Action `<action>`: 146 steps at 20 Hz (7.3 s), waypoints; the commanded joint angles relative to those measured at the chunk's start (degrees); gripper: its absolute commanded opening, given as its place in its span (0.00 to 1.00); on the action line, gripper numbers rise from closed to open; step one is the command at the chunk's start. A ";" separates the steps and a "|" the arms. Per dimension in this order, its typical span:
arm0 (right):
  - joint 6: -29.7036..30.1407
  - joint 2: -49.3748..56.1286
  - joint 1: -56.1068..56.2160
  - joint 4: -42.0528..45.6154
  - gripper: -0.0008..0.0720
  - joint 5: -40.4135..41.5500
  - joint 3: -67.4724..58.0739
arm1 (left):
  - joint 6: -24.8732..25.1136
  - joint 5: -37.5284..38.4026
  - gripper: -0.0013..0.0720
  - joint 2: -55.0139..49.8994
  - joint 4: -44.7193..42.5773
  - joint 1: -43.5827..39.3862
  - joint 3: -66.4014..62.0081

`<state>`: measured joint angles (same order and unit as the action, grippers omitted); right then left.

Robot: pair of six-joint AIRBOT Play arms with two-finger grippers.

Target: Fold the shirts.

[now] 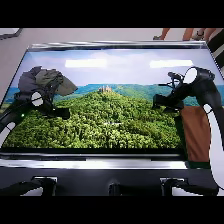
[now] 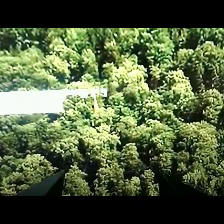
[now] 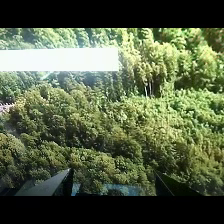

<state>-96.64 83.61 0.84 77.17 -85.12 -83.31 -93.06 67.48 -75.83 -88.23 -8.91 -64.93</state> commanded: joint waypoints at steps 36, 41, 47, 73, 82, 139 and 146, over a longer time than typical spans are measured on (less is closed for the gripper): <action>-0.04 1.01 0.07 -1.81 0.84 17.49 0.07 | -14.53 -27.52 1.00 -37.99 30.40 24.65 -40.81; -0.24 1.01 0.07 -1.97 0.84 15.93 0.07 | -14.53 -29.16 1.00 -42.36 30.42 23.98 -40.81; -0.26 1.01 0.07 -2.21 0.84 11.96 0.07 | -14.56 -28.74 0.29 -45.31 35.19 23.96 -40.79; 2.58 -28.92 0.07 10.49 0.84 0.59 0.02 | 13.66 10.27 0.06 -3.52 26.27 -16.87 -33.83; 4.28 -15.21 0.07 5.31 0.90 -2.84 0.17 | 16.13 8.20 1.00 -25.11 35.08 -18.47 -33.09; 20.06 -37.62 0.00 -7.45 0.06 30.38 -20.70 | 16.50 -16.92 0.06 22.84 37.59 6.69 -42.88; 15.39 -27.78 0.02 -4.94 0.06 0.57 -19.61 | 8.96 -7.91 0.06 20.28 18.73 6.71 -37.00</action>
<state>-78.94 50.98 0.89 70.96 -69.58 -103.61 -80.14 54.41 -54.50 -59.83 -2.26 -105.47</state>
